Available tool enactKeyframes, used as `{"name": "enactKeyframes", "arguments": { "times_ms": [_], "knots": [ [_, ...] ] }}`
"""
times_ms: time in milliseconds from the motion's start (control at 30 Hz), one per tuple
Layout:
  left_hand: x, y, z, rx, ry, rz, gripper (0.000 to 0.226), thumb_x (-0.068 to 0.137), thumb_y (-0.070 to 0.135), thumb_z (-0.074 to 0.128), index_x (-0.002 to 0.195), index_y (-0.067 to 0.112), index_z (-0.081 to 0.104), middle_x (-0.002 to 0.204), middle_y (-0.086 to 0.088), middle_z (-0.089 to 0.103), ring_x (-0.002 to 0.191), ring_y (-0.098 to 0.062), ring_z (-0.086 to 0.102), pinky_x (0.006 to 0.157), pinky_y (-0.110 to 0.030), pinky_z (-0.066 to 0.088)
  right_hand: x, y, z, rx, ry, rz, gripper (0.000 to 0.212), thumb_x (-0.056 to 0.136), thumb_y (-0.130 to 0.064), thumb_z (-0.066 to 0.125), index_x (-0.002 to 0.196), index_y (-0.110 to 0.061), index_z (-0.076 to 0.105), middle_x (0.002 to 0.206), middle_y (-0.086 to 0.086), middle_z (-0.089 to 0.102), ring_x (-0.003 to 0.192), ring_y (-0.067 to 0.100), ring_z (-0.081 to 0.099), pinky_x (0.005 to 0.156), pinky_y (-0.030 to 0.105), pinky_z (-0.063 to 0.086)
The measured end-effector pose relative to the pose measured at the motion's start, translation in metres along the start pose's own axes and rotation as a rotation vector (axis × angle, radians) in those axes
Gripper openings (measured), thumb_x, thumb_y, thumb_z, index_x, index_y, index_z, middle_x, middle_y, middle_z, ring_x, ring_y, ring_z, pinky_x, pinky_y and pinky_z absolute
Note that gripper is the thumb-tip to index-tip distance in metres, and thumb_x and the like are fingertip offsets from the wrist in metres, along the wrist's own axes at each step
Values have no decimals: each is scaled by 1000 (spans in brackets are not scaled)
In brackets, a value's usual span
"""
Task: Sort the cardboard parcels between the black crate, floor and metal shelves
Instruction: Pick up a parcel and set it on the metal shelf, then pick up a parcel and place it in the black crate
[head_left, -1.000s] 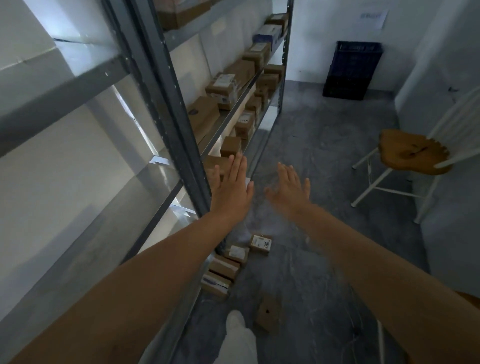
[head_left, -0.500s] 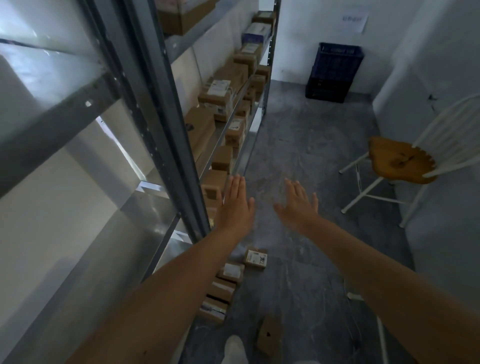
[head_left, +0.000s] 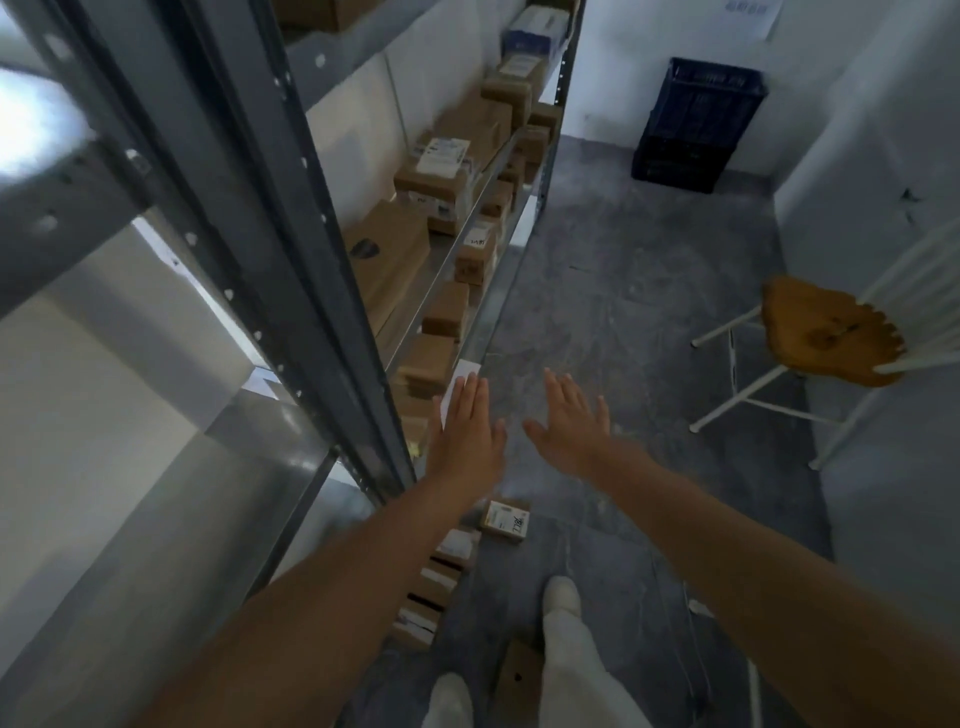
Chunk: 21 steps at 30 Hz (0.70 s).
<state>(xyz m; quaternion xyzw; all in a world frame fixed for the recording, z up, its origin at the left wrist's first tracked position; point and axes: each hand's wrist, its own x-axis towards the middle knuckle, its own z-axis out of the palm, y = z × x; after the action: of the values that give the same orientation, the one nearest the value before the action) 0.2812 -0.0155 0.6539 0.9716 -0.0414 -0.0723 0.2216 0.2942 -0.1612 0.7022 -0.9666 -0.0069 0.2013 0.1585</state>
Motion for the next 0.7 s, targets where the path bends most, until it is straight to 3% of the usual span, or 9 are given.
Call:
{"name": "enactKeyframes", "arguments": {
  "times_ms": [133, 300, 500, 700],
  "knots": [
    [33, -1, 20, 6, -31, -84, 58, 105, 33, 24, 156, 12, 9, 164, -2, -1, 150, -15, -9, 119, -41, -8, 38, 21, 7, 11, -55, -46, 74, 101, -38, 40, 157, -17, -4, 165, -1, -4, 151, 14, -8, 120, 51, -8],
    [67, -7, 73, -5, -109, -182, 57, 103, 31, 31, 155, 13, 16, 163, -4, 12, 151, -18, 4, 121, -47, 8, 106, 70, 33, 72, -199, 52, 73, 101, -37, 41, 157, -18, -3, 165, 0, -2, 152, 17, -2, 121, 49, -4],
    [111, -30, 168, -24, -232, -330, 55, 103, 37, 32, 151, 11, 24, 158, -6, 26, 147, -21, 21, 119, -39, 14, 183, 149, 117, 103, -412, 155, 73, 99, -38, 42, 157, -18, 2, 164, 0, 6, 151, 19, 9, 121, 48, 7],
    [153, -64, 258, -105, -236, -450, 56, 102, 34, 41, 151, 10, 27, 157, -6, 29, 146, -23, 24, 118, -38, 18, 236, 202, 214, 174, -471, 225, 66, 97, -29, 47, 154, -14, 17, 158, 8, 25, 145, 25, 24, 116, 41, 17]
  ]
}}
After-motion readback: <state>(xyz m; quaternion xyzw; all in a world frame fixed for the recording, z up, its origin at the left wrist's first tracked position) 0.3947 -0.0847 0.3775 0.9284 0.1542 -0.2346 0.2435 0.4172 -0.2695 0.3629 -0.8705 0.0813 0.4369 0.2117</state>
